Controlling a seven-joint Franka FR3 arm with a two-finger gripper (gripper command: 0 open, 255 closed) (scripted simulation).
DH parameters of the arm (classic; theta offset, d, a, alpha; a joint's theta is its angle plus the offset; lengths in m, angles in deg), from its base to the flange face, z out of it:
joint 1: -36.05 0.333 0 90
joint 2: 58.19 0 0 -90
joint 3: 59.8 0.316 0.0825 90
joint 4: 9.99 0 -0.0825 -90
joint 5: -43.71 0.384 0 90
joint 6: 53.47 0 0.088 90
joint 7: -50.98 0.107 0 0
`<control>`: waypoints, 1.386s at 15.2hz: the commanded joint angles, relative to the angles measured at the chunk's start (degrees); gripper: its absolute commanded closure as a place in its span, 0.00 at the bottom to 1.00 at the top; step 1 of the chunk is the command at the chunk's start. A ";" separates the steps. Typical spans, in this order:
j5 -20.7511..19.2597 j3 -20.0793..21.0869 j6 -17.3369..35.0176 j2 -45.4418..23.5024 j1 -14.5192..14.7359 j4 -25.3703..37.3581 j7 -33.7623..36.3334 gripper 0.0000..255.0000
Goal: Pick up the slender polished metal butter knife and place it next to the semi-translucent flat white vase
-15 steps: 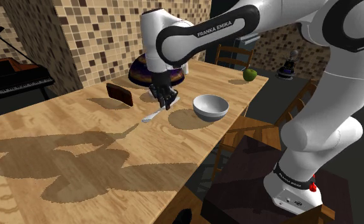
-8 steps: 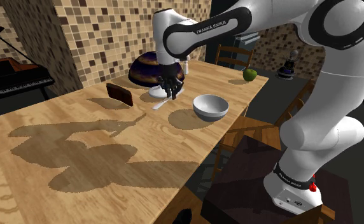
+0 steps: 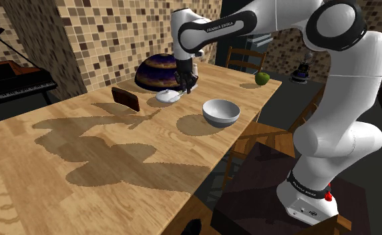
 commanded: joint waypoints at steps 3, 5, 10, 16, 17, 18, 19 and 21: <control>-3.27 -2.56 -1.79 -4.80 0.20 5.70 -2.99 1.00; -4.81 -3.85 -2.97 -7.37 0.54 9.17 -4.61 1.00; -8.51 -7.15 -6.69 -14.53 2.31 19.89 -9.06 1.00; -11.47 -10.07 -10.15 -21.56 4.90 31.05 -13.28 1.00; -11.53 -10.08 -9.41 -21.59 4.67 30.24 -13.10 1.00; -11.59 -10.10 -8.69 -21.62 4.46 29.47 -12.92 1.00; -11.66 -10.14 -7.97 -21.68 4.26 28.72 -12.74 1.00; -11.84 -10.22 -6.58 -21.83 3.91 27.31 -12.39 1.00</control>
